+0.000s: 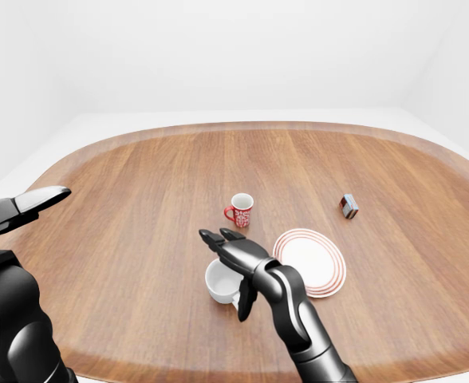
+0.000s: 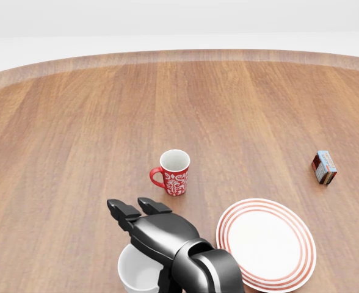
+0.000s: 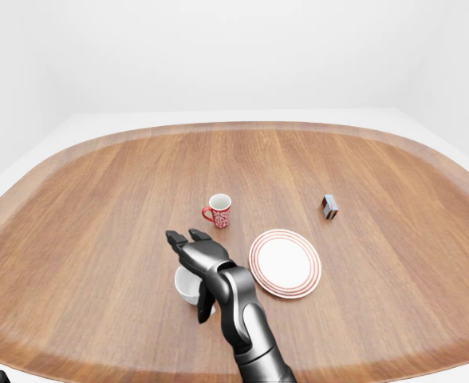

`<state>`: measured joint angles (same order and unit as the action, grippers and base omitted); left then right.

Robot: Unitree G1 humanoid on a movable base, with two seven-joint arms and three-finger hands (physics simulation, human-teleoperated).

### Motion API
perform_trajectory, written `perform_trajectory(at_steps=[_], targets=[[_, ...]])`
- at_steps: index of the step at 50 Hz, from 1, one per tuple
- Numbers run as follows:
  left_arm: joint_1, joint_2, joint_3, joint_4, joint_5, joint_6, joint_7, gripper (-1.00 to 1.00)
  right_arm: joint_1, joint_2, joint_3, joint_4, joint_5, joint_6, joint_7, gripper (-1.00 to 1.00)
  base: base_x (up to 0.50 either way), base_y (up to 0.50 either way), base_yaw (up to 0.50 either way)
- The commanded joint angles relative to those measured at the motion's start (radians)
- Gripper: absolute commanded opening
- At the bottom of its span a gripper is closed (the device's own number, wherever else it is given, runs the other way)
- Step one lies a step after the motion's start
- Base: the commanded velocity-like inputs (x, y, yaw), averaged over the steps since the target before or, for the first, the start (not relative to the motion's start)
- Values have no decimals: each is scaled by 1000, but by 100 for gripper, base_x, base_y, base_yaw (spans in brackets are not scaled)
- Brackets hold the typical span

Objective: Put the white mug on the plate.

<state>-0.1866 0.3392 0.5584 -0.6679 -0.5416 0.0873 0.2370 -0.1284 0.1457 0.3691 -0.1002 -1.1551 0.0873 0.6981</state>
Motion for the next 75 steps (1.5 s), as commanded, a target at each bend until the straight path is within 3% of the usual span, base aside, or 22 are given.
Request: perform_trajectory(at_steps=[1,16,27,45,56,62,75], targets=[[-10,-6,-14,60,4,0,9,100,-57,6,-14,226,16,0,0,100,0,0,0],[-8,-5,-12,54,-8,0,13,100,-128,20,-45,403,29,0,-29,100,0,0,0],[-9,-5,-13,56,-9,0,13,100,-218,18,-86,559,33,0,-106,100,0,0,0],[-5,-8,-13,57,-12,0,11,100,-332,23,-112,651,-24,0,-66,100,0,0,0],[-5,-7,-12,54,-17,0,14,100,-401,44,-115,772,-51,0,-92,100,0,0,0],[-6,-7,-12,56,-19,0,15,100,-424,52,-90,836,-154,0,-81,100,0,0,0],[-6,-5,-11,58,-24,0,17,100,-427,89,-90,844,-231,0,-47,100,0,0,0]])
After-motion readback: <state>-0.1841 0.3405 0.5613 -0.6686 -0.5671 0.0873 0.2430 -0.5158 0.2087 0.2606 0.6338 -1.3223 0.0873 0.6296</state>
